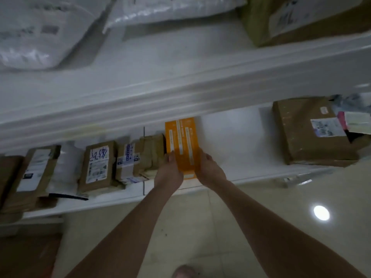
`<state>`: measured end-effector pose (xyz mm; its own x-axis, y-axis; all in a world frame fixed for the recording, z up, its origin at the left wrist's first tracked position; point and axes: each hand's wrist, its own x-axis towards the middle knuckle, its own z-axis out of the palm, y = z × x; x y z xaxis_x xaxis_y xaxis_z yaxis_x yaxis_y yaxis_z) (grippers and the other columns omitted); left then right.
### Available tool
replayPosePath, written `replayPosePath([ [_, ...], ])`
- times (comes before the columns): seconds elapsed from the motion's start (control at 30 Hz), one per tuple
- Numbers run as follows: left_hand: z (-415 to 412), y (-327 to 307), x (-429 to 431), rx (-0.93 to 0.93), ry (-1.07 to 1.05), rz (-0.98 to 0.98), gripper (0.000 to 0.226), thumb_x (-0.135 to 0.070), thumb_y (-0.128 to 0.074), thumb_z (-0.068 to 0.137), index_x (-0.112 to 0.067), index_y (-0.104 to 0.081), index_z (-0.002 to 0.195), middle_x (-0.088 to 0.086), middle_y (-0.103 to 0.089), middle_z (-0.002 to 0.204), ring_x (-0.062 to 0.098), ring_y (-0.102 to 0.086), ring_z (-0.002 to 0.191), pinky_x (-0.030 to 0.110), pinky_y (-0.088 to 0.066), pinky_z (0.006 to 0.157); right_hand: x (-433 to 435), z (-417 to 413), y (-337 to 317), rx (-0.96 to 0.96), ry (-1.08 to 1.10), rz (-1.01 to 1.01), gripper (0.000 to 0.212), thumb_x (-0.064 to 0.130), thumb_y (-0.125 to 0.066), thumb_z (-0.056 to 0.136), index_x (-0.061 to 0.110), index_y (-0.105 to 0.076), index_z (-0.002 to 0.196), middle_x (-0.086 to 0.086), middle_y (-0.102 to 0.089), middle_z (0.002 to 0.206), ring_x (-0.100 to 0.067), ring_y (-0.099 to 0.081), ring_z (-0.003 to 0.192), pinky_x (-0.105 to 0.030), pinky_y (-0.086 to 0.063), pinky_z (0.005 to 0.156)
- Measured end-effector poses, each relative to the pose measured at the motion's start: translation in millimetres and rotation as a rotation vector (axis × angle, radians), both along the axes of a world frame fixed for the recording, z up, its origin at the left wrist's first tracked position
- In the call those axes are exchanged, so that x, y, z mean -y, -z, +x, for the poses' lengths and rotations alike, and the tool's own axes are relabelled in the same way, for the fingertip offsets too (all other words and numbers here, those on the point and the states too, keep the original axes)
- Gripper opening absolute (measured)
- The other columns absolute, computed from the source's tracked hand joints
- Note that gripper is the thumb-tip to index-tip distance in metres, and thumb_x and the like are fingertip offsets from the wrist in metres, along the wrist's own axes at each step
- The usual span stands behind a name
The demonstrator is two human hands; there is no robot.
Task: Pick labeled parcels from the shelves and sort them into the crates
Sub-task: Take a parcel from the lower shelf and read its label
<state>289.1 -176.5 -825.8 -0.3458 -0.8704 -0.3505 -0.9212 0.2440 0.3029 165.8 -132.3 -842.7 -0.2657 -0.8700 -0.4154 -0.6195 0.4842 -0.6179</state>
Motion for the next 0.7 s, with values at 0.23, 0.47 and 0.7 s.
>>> replayPosePath([
  [0.23, -29, 11, -31, -0.118, -0.266, 0.074, 0.064, -0.027, -0.054, 0.089, -0.018, -0.026, 0.146, 0.013, -0.045, 0.137, 0.035, -0.053, 0.117, 0.042, -0.049, 0.090, -29, -44, 1, 0.173, 0.184, 0.059, 0.049, 0.029, -0.044, 0.097, 0.016, -0.039, 0.144, -0.014, -0.055, 0.132, -0.031, -0.054, 0.118, -0.038, -0.044, 0.097],
  [0.47, -37, 16, -49, -0.349, -0.609, 0.453, 0.070, -0.034, -0.059, 0.093, -0.019, -0.022, 0.151, 0.009, -0.046, 0.145, 0.029, -0.050, 0.127, 0.042, -0.043, 0.104, -57, -74, 1, 0.226, 0.209, 0.204, 0.066, 0.040, -0.058, 0.092, 0.015, -0.032, 0.147, -0.010, -0.051, 0.139, -0.029, -0.054, 0.122, -0.040, -0.046, 0.099],
  [0.7, -33, 3, -66, -0.704, -0.743, 0.649, 0.064, -0.011, -0.064, 0.090, -0.027, -0.035, 0.144, 0.003, -0.053, 0.136, 0.027, -0.058, 0.116, 0.041, -0.053, 0.084, -67, -68, -11, 0.668, 0.455, 0.124, 0.045, 0.020, -0.057, 0.094, 0.017, -0.043, 0.137, -0.007, -0.062, 0.121, -0.023, -0.064, 0.097, -0.033, -0.054, 0.072],
])
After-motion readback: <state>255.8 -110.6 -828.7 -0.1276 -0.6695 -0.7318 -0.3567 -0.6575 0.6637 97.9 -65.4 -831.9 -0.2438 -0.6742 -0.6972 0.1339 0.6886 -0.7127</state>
